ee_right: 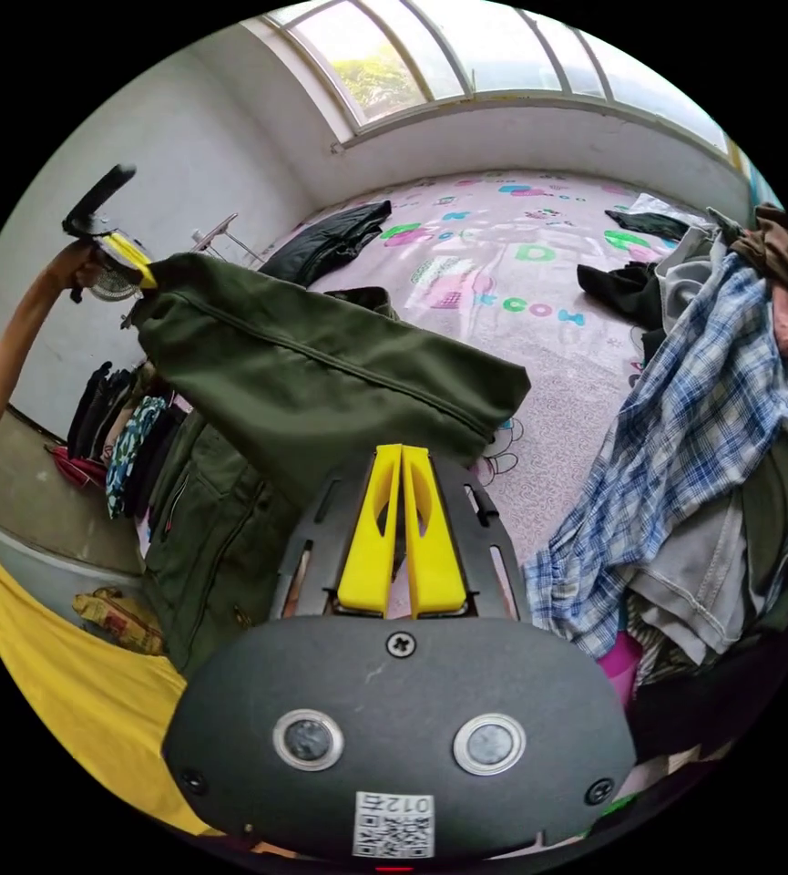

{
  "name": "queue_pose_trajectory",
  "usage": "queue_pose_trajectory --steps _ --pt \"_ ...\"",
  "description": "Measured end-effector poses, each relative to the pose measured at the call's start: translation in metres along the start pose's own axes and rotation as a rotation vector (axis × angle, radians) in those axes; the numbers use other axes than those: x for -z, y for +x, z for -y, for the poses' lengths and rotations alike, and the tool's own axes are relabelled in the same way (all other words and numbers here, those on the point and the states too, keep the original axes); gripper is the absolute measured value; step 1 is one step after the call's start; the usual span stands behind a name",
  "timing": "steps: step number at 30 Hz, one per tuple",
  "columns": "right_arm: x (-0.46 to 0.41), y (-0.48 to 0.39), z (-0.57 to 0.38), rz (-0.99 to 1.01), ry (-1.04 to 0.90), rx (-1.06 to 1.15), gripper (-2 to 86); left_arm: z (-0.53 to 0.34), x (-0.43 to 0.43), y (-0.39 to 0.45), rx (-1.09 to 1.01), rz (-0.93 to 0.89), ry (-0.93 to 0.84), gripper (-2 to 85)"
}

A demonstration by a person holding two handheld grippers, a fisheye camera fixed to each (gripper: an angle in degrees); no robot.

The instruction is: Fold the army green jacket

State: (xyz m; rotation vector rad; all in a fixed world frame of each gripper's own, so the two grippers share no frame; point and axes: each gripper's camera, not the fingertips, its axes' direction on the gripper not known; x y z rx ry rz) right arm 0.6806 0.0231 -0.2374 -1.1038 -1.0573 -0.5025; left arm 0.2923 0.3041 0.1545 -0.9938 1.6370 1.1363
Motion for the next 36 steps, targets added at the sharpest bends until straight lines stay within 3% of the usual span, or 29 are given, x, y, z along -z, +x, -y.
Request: queue_pose_trajectory --steps 5,12,15,22,24,26,28,32,36 --pt "-0.025 -0.015 0.01 -0.03 -0.023 0.022 0.6 0.044 -0.088 -0.073 0.109 -0.045 -0.182 0.2" --pt "-0.08 -0.02 0.027 -0.221 -0.19 0.071 0.2 0.071 -0.171 -0.118 0.159 -0.117 -0.216 0.4" --pt "-0.097 -0.007 0.031 -0.2 -0.215 0.017 0.1 0.074 -0.199 -0.138 0.181 -0.128 -0.224 0.7" --pt "-0.098 0.008 0.043 -0.145 -0.203 -0.02 0.1 0.024 -0.217 -0.192 0.342 -0.221 -0.104 1.3" --pt "-0.089 0.011 0.049 -0.142 -0.185 -0.03 0.1 -0.01 -0.198 -0.214 0.455 -0.234 0.003 1.0" --pt "-0.074 0.015 0.055 -0.126 -0.108 -0.041 0.1 -0.055 -0.157 -0.218 0.556 -0.248 0.241 0.7" --pt "-0.058 0.029 0.064 -0.091 0.015 -0.098 0.3 -0.065 -0.135 -0.191 0.496 -0.239 0.349 0.5" --pt "-0.06 0.054 0.09 -0.069 0.075 -0.196 0.4 -0.023 -0.141 -0.114 0.285 -0.205 0.322 0.4" --pt "-0.09 0.085 0.119 -0.133 0.047 -0.301 0.1 -0.001 -0.167 -0.123 0.369 -0.114 0.232 0.3"
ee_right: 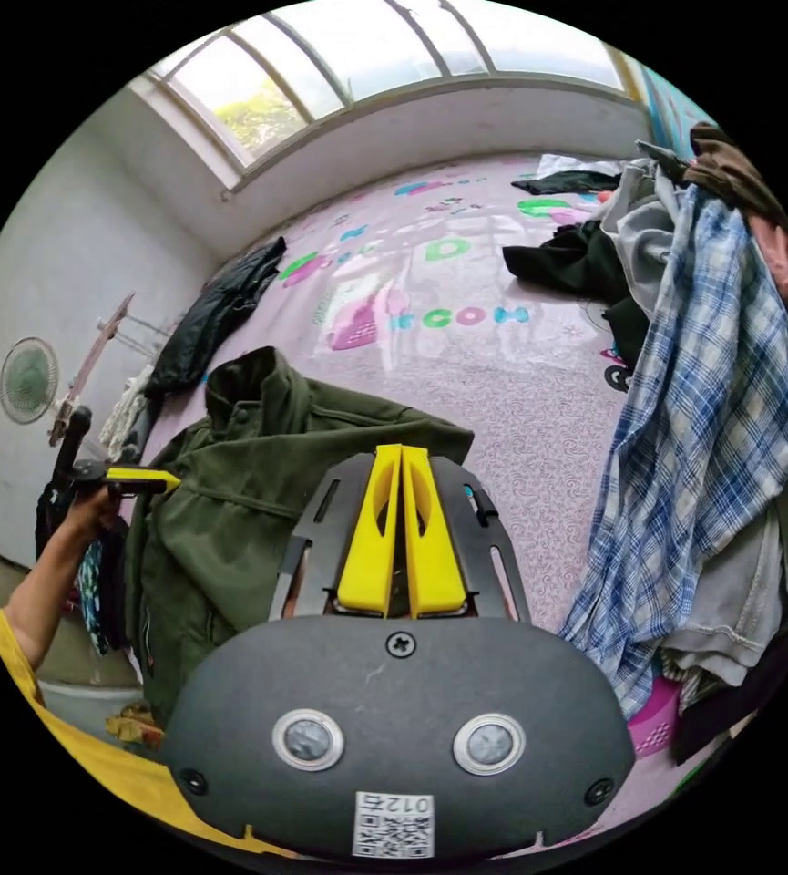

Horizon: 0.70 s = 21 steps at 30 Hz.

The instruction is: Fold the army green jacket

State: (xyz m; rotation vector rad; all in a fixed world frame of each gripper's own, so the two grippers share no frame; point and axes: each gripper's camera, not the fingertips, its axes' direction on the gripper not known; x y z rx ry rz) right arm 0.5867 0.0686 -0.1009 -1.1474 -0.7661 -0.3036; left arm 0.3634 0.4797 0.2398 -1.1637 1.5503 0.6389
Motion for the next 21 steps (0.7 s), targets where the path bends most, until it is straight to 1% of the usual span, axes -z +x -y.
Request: queue_pose_trajectory --steps 2,4,9,11,12,14,16,17,19,21 --pt "-0.025 0.011 0.012 -0.002 -0.091 -0.039 0.0 0.003 -0.015 -0.022 0.045 -0.048 -0.032 0.1" --pt "-0.049 0.018 0.02 0.005 -0.16 -0.052 -0.1 0.001 -0.021 -0.029 0.039 -0.06 -0.062 0.0" --pt "-0.053 0.029 0.025 0.059 -0.16 -0.086 -0.1 -0.015 0.005 -0.049 0.052 -0.105 -0.027 -0.1" --pt "-0.043 0.027 0.025 0.034 -0.146 -0.094 -0.1 -0.023 0.028 -0.051 0.059 -0.083 -0.012 0.0" --pt "-0.03 0.021 0.021 0.036 -0.119 -0.055 -0.1 -0.027 0.037 -0.05 0.067 -0.065 0.001 0.1" --pt "-0.008 0.008 0.008 0.092 -0.088 0.032 -0.1 -0.049 0.086 -0.035 0.068 0.012 0.085 0.2" --pt "0.018 -0.01 -0.023 0.13 -0.065 0.125 -0.1 -0.074 0.122 -0.015 0.039 -0.007 0.175 0.2" --pt "0.022 -0.013 -0.032 0.134 -0.056 0.142 -0.1 -0.09 0.138 0.0 0.014 -0.05 0.212 0.2" --pt "0.025 -0.024 -0.065 0.13 -0.04 0.184 -0.1 -0.104 0.147 0.024 -0.037 -0.082 0.231 0.2" --pt "0.013 -0.031 -0.081 0.121 -0.073 0.211 -0.1 -0.107 0.144 0.039 -0.061 -0.054 0.206 0.2"
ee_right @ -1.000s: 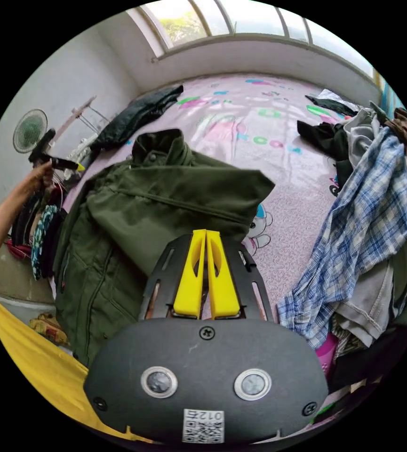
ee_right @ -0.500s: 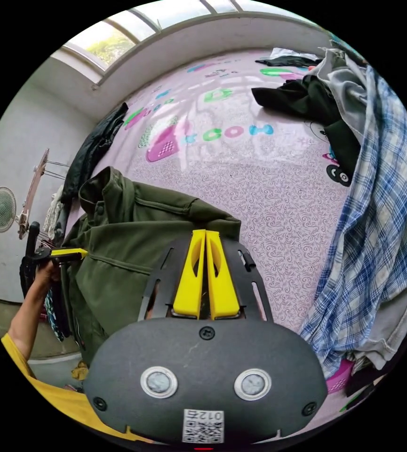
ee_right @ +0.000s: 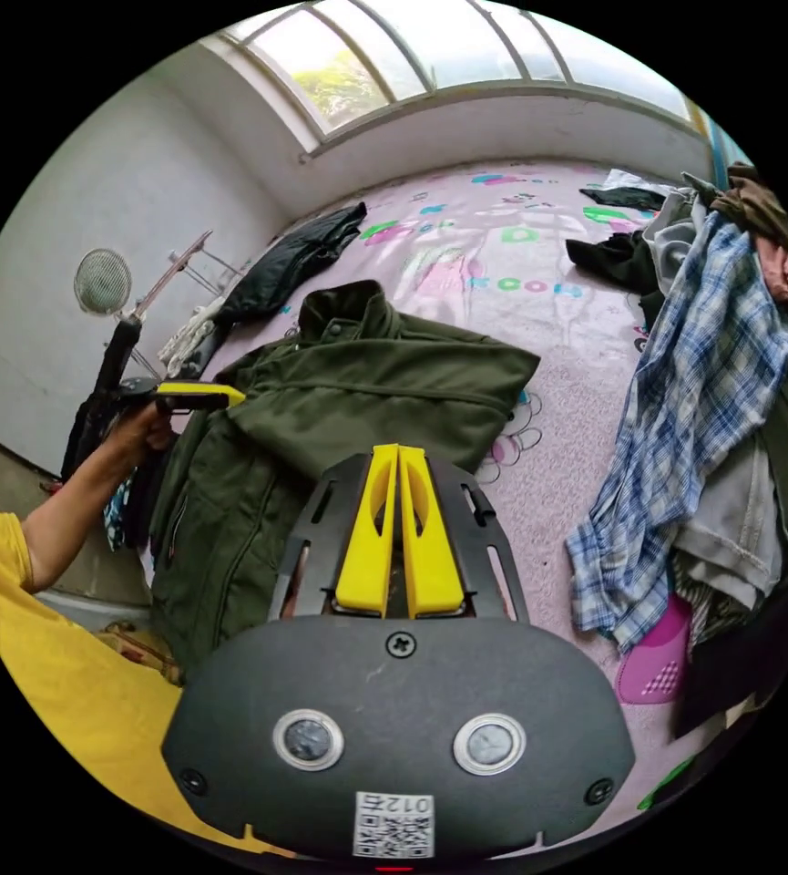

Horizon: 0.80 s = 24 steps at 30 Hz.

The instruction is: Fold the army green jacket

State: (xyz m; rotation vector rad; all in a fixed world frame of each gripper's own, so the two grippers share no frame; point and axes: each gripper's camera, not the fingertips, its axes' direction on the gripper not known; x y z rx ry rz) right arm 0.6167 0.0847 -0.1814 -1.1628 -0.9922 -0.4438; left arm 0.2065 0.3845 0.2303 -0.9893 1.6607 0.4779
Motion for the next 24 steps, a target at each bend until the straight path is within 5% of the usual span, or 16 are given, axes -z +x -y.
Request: queue_pose_trajectory --steps 4,9,15,19,24 --pt "-0.056 -0.01 -0.013 -0.141 -0.137 0.094 -0.1 0.003 -0.025 -0.032 0.106 0.056 -0.122 0.2" --pt "-0.098 -0.014 -0.013 -0.223 -0.186 0.166 -0.1 -0.012 -0.021 -0.092 0.221 -0.133 -0.114 0.0" --pt "-0.098 -0.003 0.003 -0.152 -0.212 0.045 -0.1 -0.031 0.047 -0.11 0.229 -0.097 -0.028 0.3" --pt "-0.097 -0.051 0.009 -0.028 -0.077 0.263 -0.1 -0.058 0.093 -0.119 0.217 -0.009 0.024 0.3" --pt "-0.184 -0.072 0.016 -0.123 -0.284 0.313 0.0 -0.067 0.084 -0.161 0.313 -0.069 -0.041 -0.1"
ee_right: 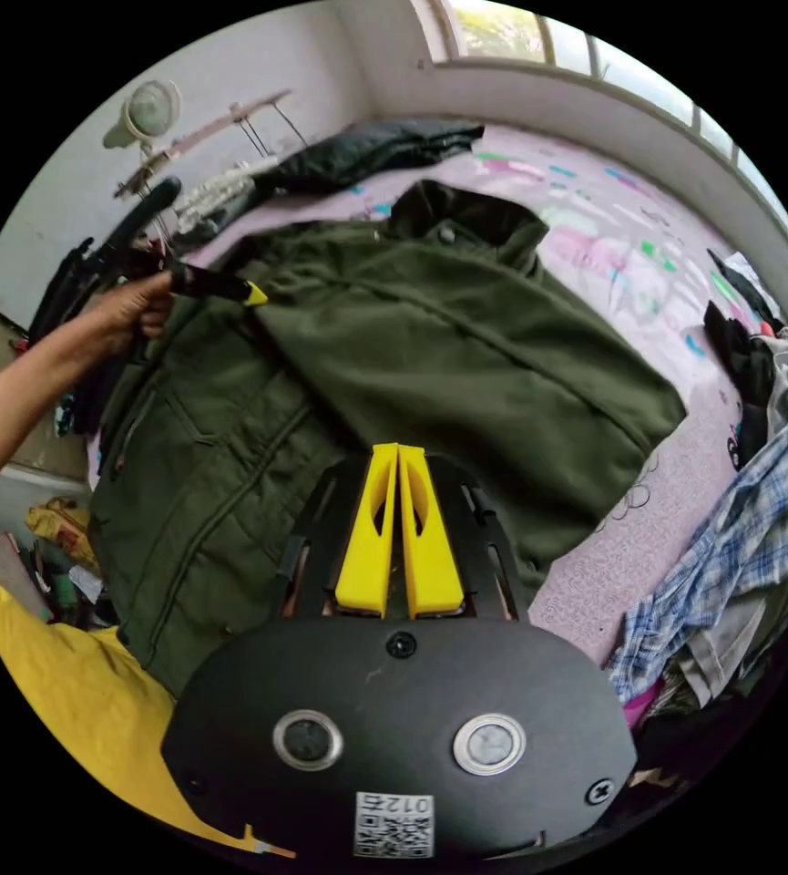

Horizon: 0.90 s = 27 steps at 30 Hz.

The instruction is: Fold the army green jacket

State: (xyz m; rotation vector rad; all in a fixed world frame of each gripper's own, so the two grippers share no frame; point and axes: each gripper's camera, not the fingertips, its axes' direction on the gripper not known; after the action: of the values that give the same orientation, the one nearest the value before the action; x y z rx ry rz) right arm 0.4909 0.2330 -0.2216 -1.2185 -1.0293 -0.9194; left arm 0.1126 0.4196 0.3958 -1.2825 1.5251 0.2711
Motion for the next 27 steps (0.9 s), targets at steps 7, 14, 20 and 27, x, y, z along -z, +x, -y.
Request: queue_pose_trajectory --steps 7,14,20,27 --pt "-0.033 0.006 0.005 0.023 0.041 -0.065 0.1 -0.01 0.017 -0.03 -0.007 -0.11 0.003 -0.1" --pt "-0.065 -0.024 0.028 -0.168 -0.059 0.061 0.6 -0.062 0.08 -0.038 0.057 -0.064 0.101 0.4" --pt "-0.088 -0.021 0.036 -0.174 -0.048 0.036 0.6 -0.123 0.107 0.007 -0.056 -0.048 0.183 0.4" --pt "-0.073 -0.017 0.046 0.008 -0.078 -0.116 0.2 -0.153 0.029 0.03 -0.106 0.117 -0.036 0.4"
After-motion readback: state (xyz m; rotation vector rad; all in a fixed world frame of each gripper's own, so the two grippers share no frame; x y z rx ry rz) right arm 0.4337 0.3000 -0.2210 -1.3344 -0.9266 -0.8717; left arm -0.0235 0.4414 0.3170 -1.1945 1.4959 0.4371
